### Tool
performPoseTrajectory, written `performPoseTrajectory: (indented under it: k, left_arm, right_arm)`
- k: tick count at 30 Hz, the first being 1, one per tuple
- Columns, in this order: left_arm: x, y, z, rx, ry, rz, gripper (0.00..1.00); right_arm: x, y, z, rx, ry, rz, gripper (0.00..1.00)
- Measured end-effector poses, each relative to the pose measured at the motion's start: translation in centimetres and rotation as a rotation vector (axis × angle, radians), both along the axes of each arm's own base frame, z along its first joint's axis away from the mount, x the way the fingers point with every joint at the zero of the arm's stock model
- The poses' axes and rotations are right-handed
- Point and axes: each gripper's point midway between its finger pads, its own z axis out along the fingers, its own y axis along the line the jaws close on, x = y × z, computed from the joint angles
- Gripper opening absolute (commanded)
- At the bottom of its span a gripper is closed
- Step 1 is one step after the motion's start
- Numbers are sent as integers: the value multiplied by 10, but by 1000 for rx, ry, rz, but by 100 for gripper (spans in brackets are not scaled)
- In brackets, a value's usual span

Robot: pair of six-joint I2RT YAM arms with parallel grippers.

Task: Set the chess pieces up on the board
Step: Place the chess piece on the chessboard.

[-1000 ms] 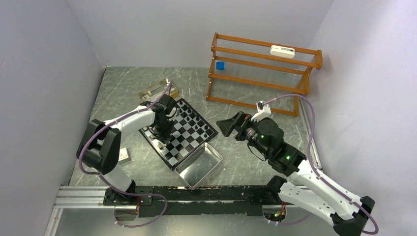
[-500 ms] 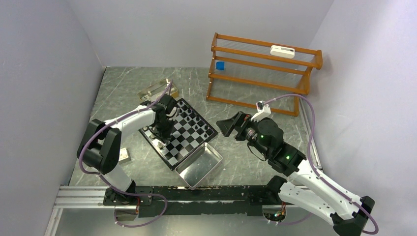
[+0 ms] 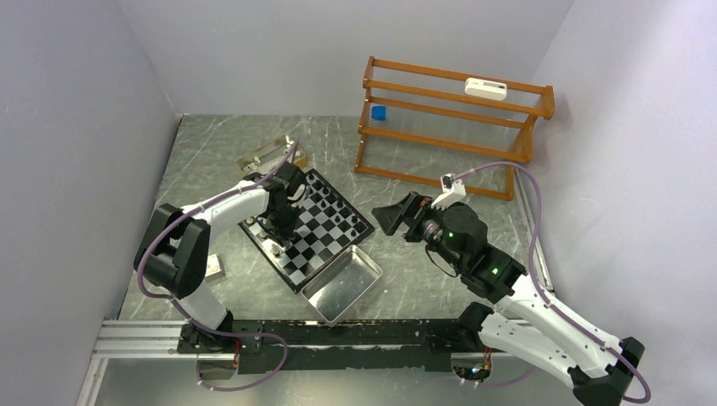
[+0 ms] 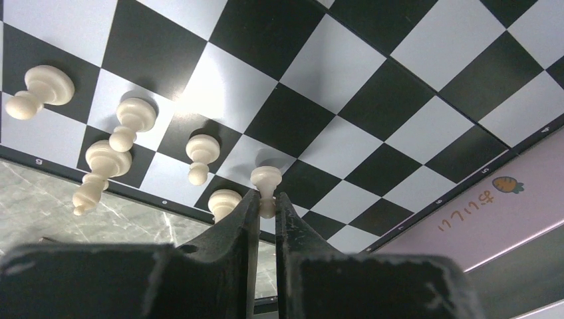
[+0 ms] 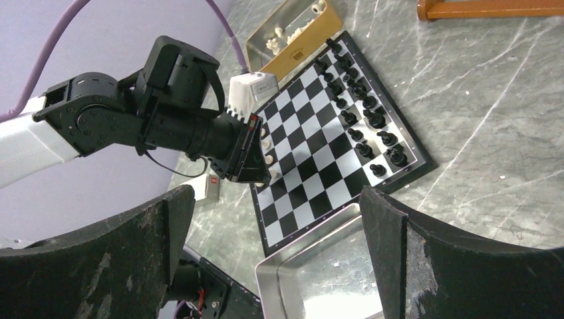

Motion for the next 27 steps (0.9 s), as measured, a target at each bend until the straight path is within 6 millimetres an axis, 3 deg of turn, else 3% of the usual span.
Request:
performPoseTrajectory:
  k: [27]
  left_arm:
    - [-2,3,-4,45,5,-12,23]
  right_arm:
    - [-1,-1,2,6,-6,0,100]
